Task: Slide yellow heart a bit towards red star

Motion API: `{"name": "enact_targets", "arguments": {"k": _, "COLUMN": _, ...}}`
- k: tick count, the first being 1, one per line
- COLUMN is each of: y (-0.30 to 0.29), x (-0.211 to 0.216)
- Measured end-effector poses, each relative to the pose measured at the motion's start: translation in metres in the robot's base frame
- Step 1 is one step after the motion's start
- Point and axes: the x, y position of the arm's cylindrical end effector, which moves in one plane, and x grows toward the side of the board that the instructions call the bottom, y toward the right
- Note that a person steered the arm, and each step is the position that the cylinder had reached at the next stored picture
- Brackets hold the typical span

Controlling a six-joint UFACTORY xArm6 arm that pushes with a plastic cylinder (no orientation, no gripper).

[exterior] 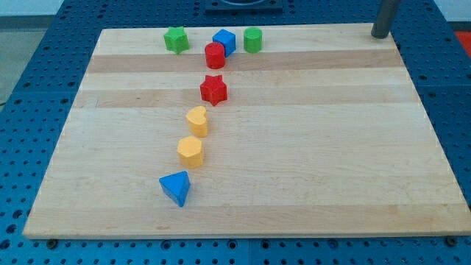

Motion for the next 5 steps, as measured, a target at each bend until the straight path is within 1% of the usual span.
{"name": "enact_targets", "arguments": {"k": 1, "y": -0.01, "x": -0.035}}
{"name": "enact_targets", "arguments": {"k": 2, "y": -0.028, "x": -0.036}}
{"name": "enact_targets", "arguments": {"k": 3, "y": -0.059, "x": -0.036}}
{"name": "enact_targets", "arguments": {"k": 4, "y": -0.108, "x": -0.036}}
{"name": "enact_targets", "arguments": {"k": 5, "y": -0.142, "x": -0.035}}
